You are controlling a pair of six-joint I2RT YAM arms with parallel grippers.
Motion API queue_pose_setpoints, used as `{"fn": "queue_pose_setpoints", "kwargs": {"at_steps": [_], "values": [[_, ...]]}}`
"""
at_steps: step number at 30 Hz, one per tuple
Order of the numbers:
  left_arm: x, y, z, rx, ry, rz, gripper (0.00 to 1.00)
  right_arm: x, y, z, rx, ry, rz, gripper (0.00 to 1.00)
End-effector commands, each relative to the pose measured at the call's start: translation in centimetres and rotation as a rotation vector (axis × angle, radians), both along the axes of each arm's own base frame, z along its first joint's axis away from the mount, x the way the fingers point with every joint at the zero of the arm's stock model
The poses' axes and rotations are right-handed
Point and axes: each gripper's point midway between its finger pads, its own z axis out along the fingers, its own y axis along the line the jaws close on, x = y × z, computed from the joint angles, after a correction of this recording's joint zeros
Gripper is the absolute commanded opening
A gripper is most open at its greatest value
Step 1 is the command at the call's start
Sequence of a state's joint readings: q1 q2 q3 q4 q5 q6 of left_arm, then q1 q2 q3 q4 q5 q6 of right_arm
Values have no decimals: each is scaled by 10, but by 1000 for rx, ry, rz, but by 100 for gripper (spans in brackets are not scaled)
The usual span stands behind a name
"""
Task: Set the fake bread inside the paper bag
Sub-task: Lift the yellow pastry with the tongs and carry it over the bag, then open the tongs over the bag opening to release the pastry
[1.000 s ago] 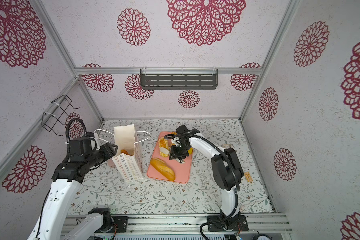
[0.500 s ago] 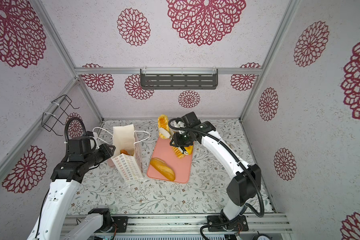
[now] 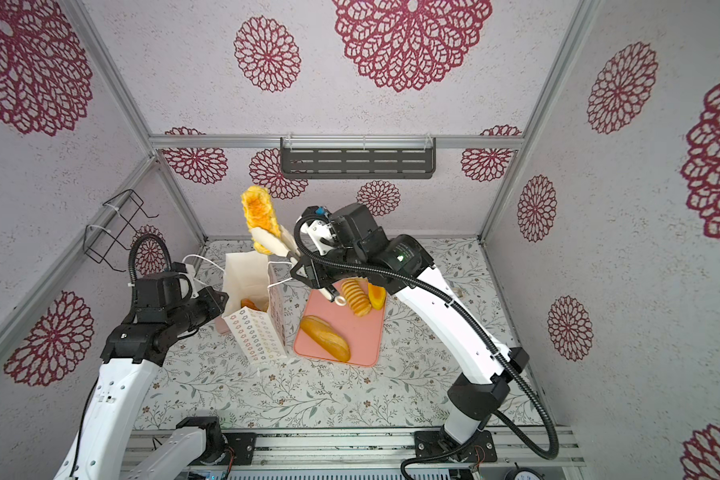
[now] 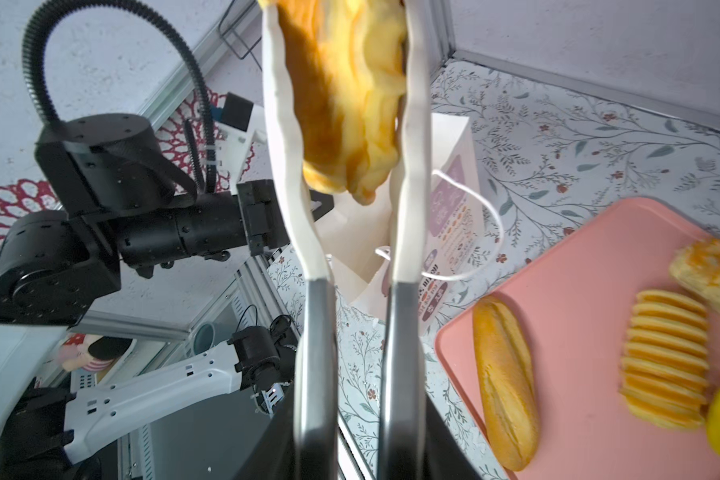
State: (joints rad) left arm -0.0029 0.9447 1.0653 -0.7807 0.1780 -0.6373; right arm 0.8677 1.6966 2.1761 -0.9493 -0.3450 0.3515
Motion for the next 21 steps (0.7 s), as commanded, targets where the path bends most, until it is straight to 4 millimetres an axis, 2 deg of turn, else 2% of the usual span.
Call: {"fn": "queue_pose_setpoints", "kwargs": {"at_steps": [1,9,21], "values": [[2,0,10,-5,-20,1,12,0,13,-9,-17,14,6,35],[2,-1,9,-7,-22,-3,9,-8,37,-36,-70,51,33,37],[6,-3,10,-20,-30,-15,9,-10,46,-67,-146,98,47,41]]}}
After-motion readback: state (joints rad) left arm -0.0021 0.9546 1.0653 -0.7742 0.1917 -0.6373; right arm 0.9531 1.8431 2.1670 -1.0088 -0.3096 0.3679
